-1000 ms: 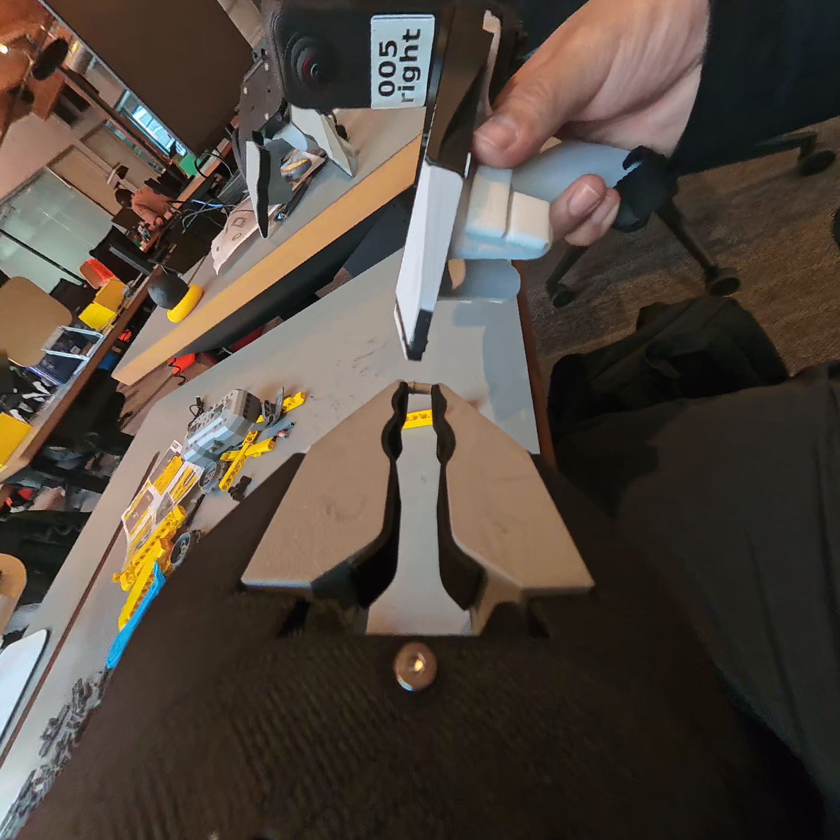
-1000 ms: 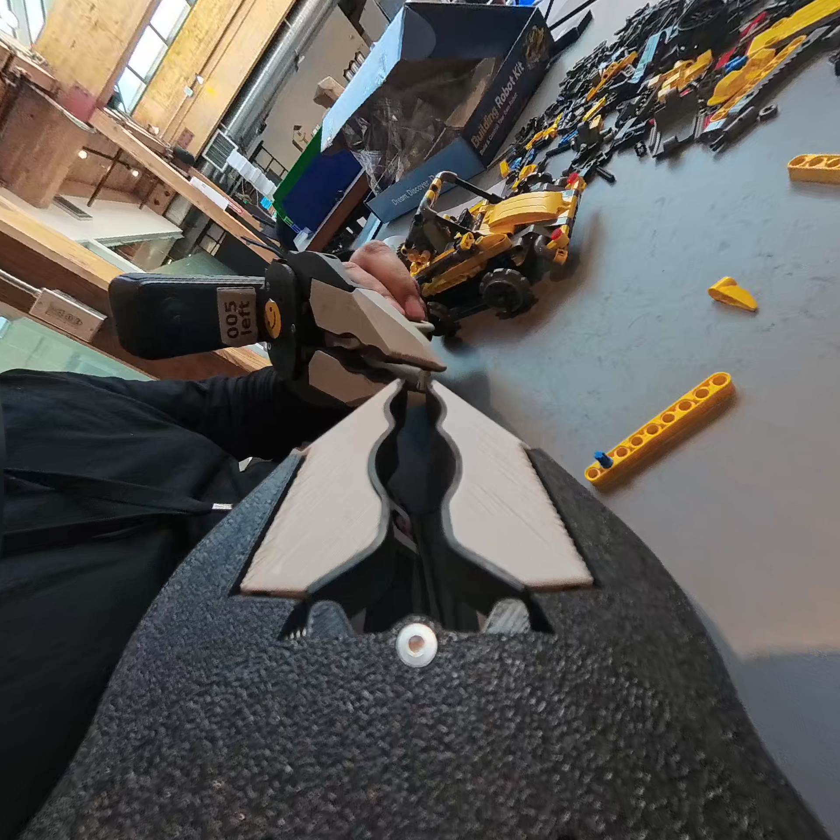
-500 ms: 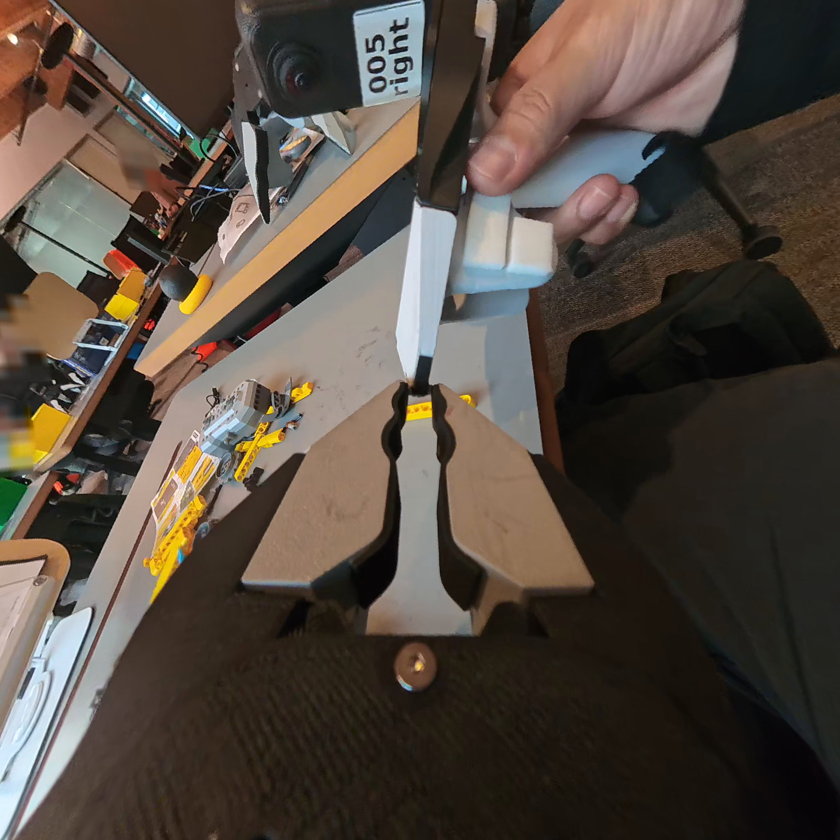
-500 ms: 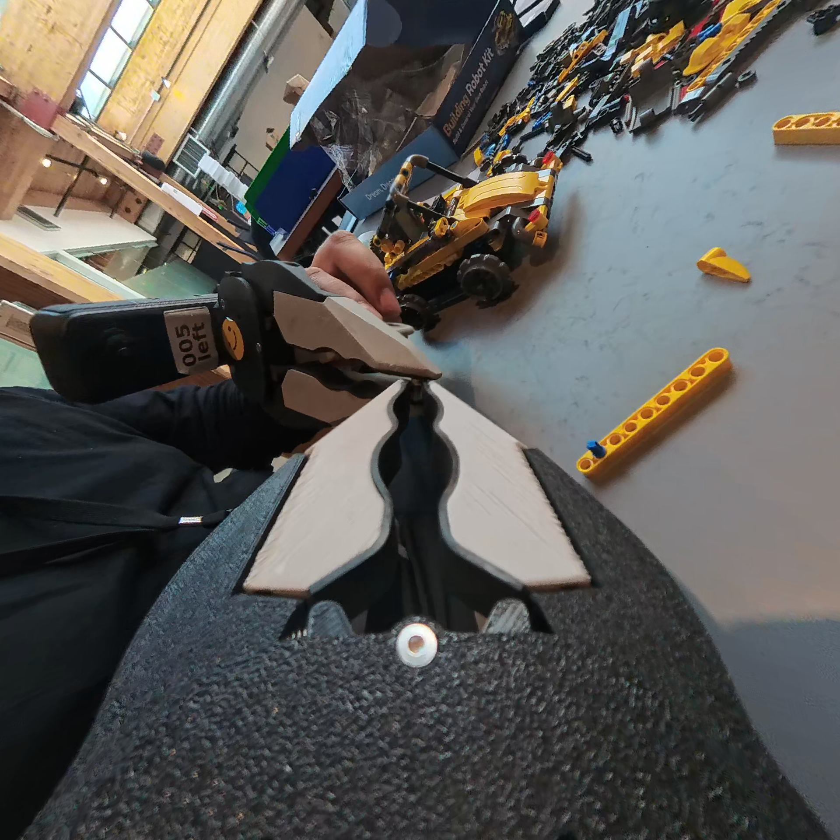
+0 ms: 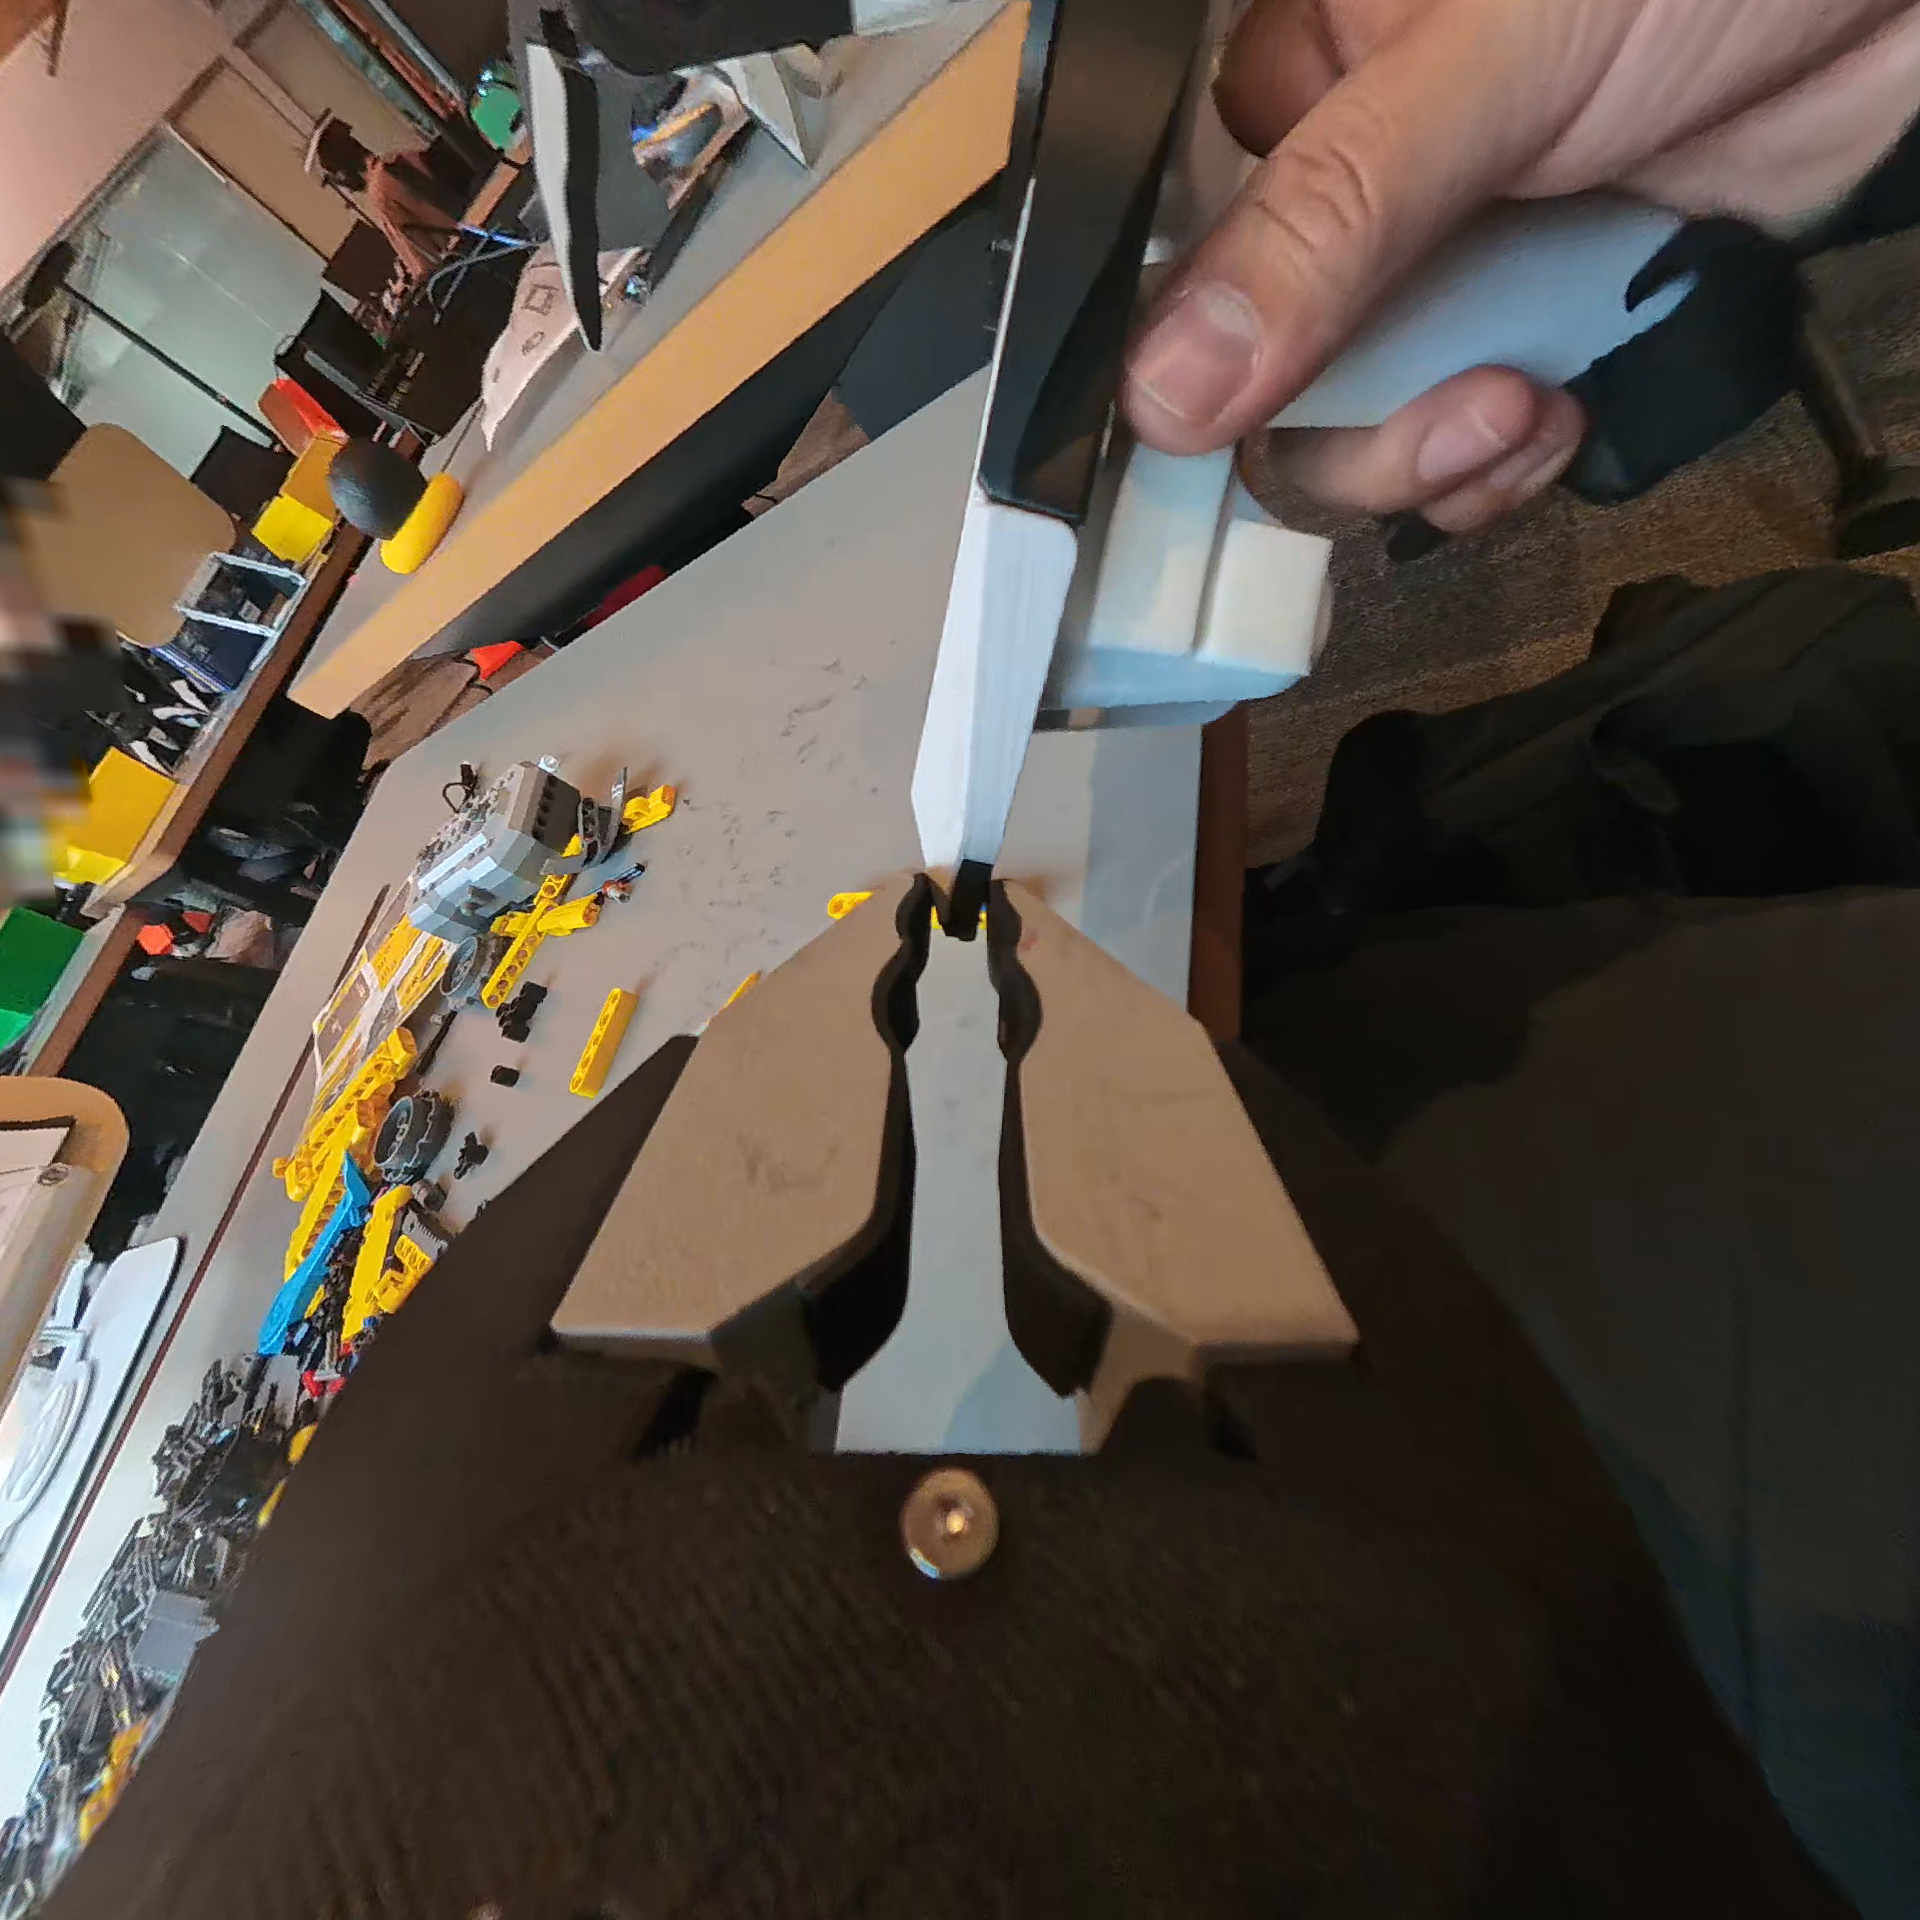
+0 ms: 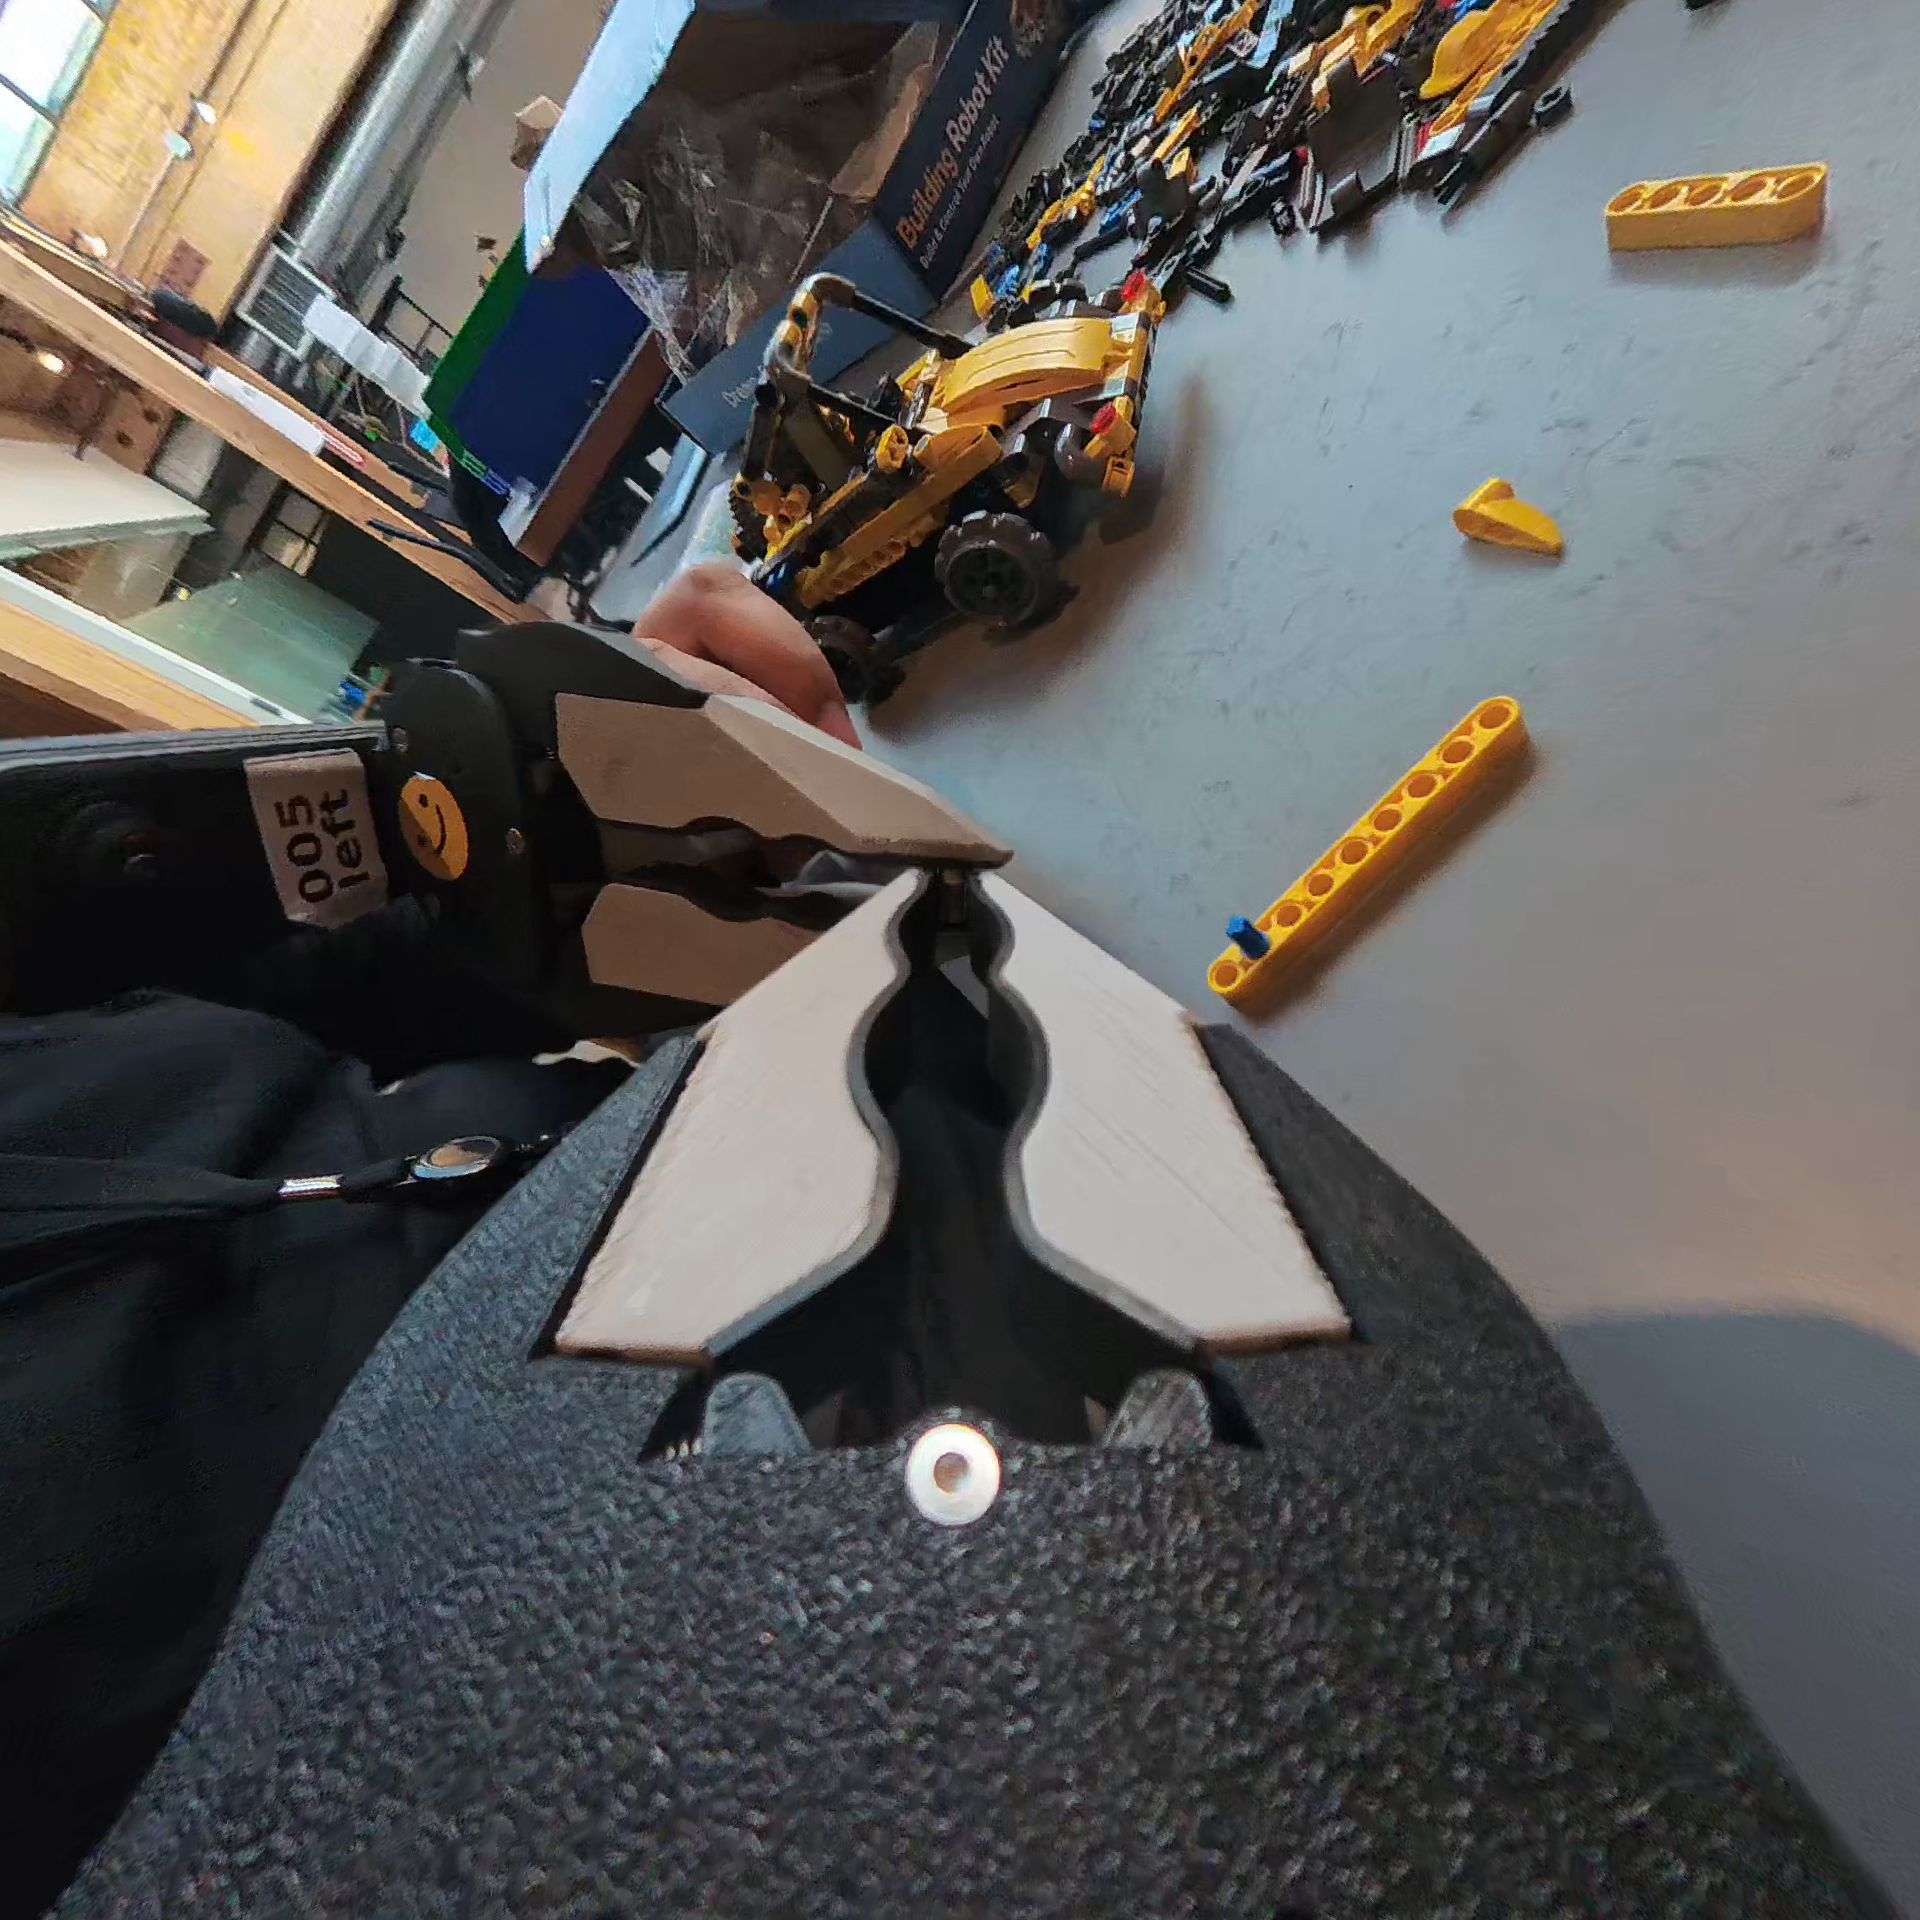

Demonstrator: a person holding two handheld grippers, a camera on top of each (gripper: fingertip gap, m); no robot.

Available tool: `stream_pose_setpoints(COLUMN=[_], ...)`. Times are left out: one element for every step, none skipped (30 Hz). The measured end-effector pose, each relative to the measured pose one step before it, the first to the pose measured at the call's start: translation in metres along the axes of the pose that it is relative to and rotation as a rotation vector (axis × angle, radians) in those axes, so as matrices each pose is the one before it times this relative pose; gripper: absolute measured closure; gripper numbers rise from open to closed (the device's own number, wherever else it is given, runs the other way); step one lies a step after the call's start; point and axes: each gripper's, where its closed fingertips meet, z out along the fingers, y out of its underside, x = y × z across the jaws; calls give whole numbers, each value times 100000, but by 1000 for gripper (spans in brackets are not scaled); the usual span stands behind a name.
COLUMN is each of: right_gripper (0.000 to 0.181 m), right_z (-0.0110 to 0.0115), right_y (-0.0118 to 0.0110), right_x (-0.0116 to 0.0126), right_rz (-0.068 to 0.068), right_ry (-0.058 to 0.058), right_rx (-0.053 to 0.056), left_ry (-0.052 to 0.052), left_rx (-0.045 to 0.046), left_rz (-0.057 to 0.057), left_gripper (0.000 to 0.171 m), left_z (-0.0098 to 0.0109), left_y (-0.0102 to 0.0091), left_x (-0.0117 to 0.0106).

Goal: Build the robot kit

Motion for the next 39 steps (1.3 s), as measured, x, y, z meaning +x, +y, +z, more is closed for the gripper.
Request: stream_pose_setpoints(right_gripper=[177,177,177,177,177,177,177,177,177,177,177,177,177,177,177,177,177,177,177,177,177,177,177,177,177,177,177,177,177,177,177,177,177,177,177,177,177,177,177], right_z=[5,15,-26,-75,-123,-139,-114,-64,-11,30,48,72,87,81,61,22,24,11,5,5,27,62,104,129,128,119,73,30,19,37,48,-3,-59,-147,-226,-257,-220,-156,-104], right_y=[-275,-268,-260,-331,-369,-431,-440,-373,-194,-128,-54,-6,6,-28,-57,-94,-98,-81,-120,-132,-100,4,185,279,290,380,413,363,374,440,406,255,205,173,69,-52,-122,-134,-51], right_x=[-99,-96,7,87,43,-75,-272,-382,-238,-112,-138,-109,-147,-202,-150,-25,27,59,55,14,-14,-97,-180,-229,-197,-88,-9,82,76,-21,-130,-236,-372,-277,-152,-76,-105,-104,124], right_rz=[1941,2052,1837,1363,1416,1721,2329,2960,3120,1911,891,504,262,287,421,-57,-650,-938,-1138,-1094,-825,-623,224,784,570,10,-1002,-1584,-1552,-921,-506,-1908,-4320,-5391,-5055,-3985,-2684,-1595,-816], right_ry=[-2173,-2208,-1475,-793,-1001,-1797,-3155,-4094,-3196,-1936,-1550,-944,-859,-1070,-758,138,547,751,931,683,550,-92,-674,-1085,-722,10,811,1657,1804,1183,1173,1997,2523,3561,3865,3263,1601,211,301], right_rx=[2199,2341,2415,2853,3131,3607,3913,3656,2665,2242,1644,1085,976,1071,1067,1232,1119,905,1314,1640,1593,1003,-376,-1034,-1233,-2182,-2564,-2441,-2619,-3015,-2621,-1392,-1406,-1614,-953,160,1063,1543,1454], left_ry=[-538,-265,-96,-172,-553,-685,-72,1065,1264,1438,1725,1623,1102,1091,1203,1222,1239,1514,1312,681,135,-312,-1058,-1740,-1553,-434,-306,-437,127,588,665,933,1220,1312,1400,430,-1056,-141,2855], left_rx=[640,775,699,178,-504,-549,154,996,1571,1870,1446,701,549,984,1240,1235,1125,865,318,29,154,424,745,936,848,490,-63,-342,-273,292,536,121,-903,-2079,-2476,-1241,792,1250,222], left_rz=[-1579,-2354,-3324,-3972,-4393,-4515,-4550,-4355,-4191,-4138,-3881,-3508,-3408,-3465,-3505,-3330,-2845,-2281,-1796,-1290,-823,-324,309,1141,2141,3065,3411,3694,3608,3636,3615,2720,723,-1497,-2239,-1547,-1459,-2473,-2685], left_gripper=[165,165,165,163,161,159,158,159,160,160,161,161,160,160,160,161,161,161,161,161,160,160,159,157,156,156,155,153,151,152,154,155,154,152,148,148,148,148,146], left_z=[-25,-46,-42,-42,-44,-64,-106,-158,-192,-163,-110,-32,3,1,-24,-51,-57,-29,-15,2,6,-9,-36,-58,-40,-20,-4,-27,-87,-172,-221,-273,-332,-417,-503,-482,-296,-60,61], left_y=[-98,-91,-38,65,205,243,135,-45,-216,-310,-282,-194,-156,-194,-207,-194,-167,-105,-6,45,22,-24,-63,-92,-59,15,99,135,49,-40,-71,11,157,359,528,410,-121,-531,-566], left_x=[-218,-214,-237,-297,-379,-414,-315,-140,-48,28,118,107,21,-3,-8,-6,39,146,176,136,90,32,-62,-176,-145,20,55,41,102,174,197,261,336,383,424,272,-37,6,456])
